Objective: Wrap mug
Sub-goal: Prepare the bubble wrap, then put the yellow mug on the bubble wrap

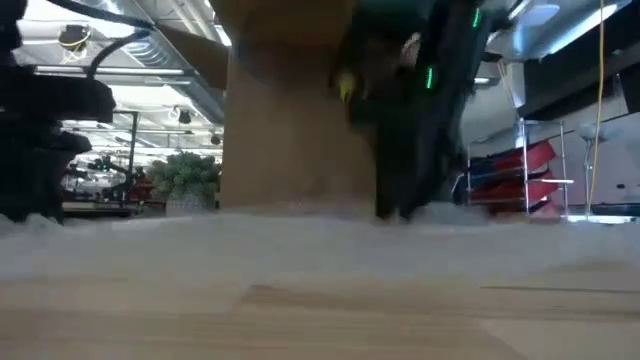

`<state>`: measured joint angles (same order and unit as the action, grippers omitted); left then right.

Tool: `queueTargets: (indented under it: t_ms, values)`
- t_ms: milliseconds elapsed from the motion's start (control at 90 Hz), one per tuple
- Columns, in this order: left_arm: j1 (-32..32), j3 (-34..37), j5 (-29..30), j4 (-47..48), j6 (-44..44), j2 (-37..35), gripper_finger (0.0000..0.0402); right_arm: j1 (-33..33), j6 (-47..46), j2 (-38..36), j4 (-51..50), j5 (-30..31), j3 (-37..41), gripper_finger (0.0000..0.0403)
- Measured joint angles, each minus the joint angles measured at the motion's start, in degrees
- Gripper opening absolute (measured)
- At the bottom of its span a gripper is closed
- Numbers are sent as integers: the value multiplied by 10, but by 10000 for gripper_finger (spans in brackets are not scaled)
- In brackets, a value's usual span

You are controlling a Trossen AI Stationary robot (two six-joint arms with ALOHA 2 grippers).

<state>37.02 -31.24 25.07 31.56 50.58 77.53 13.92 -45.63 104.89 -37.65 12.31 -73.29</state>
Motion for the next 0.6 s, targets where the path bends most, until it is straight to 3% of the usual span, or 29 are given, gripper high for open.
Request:
queueTargets:
  t_ms: [267,600]
  values:
    - [1,-2,56,-23,-11,-32,0,114,-28,-111,-138,-150,-19,257]
    - [1,-1,65,-79,-59,-32,0,293,-210,-164,-320,-155,-17,257]
